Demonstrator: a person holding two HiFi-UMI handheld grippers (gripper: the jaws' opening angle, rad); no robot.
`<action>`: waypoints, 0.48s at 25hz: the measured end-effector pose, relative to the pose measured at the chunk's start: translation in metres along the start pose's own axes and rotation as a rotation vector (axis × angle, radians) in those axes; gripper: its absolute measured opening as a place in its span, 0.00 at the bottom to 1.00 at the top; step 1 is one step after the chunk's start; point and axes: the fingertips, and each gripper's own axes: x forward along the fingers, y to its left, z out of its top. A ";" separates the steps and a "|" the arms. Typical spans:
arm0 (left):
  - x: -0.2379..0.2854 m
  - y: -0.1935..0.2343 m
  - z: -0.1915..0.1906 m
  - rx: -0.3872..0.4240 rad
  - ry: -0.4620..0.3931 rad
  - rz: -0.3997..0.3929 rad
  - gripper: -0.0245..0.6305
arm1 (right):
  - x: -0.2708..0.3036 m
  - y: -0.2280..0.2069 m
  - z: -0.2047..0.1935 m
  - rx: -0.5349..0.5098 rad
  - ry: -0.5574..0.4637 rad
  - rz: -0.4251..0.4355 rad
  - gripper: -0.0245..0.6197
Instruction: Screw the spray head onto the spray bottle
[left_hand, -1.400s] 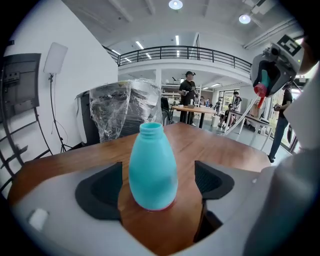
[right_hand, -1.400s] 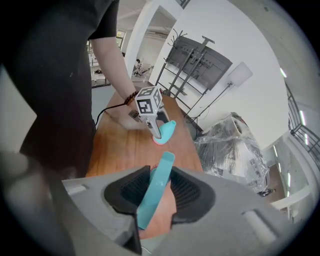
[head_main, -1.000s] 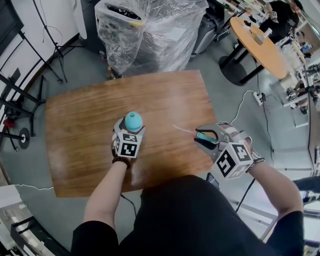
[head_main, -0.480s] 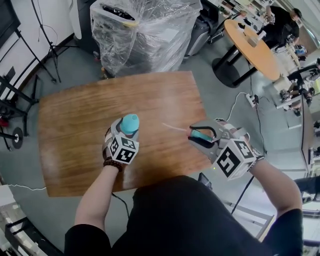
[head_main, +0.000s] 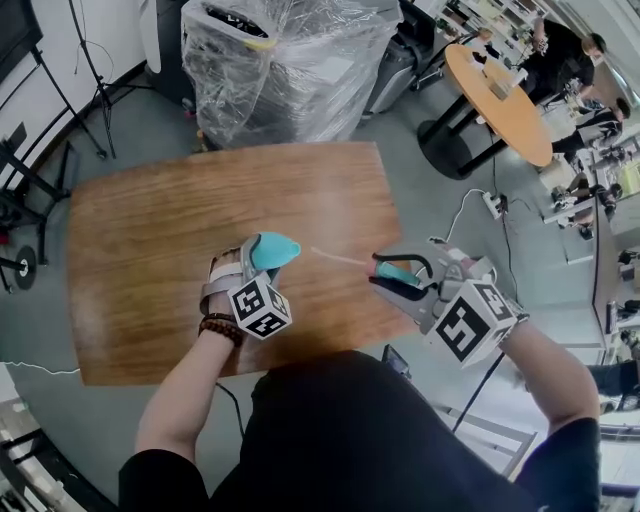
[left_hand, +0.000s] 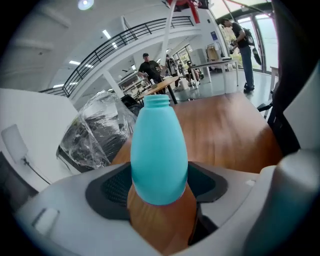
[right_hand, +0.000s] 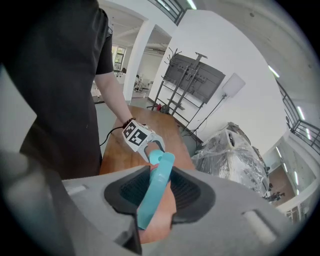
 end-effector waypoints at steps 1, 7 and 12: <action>-0.002 -0.002 0.004 0.026 -0.001 0.002 0.61 | 0.001 0.002 0.000 -0.001 -0.001 0.003 0.22; -0.012 -0.011 0.028 0.119 -0.011 -0.006 0.61 | 0.008 0.014 -0.002 -0.007 -0.001 0.028 0.22; -0.027 -0.016 0.050 0.167 -0.035 -0.016 0.61 | 0.017 0.020 -0.006 -0.009 0.001 0.034 0.22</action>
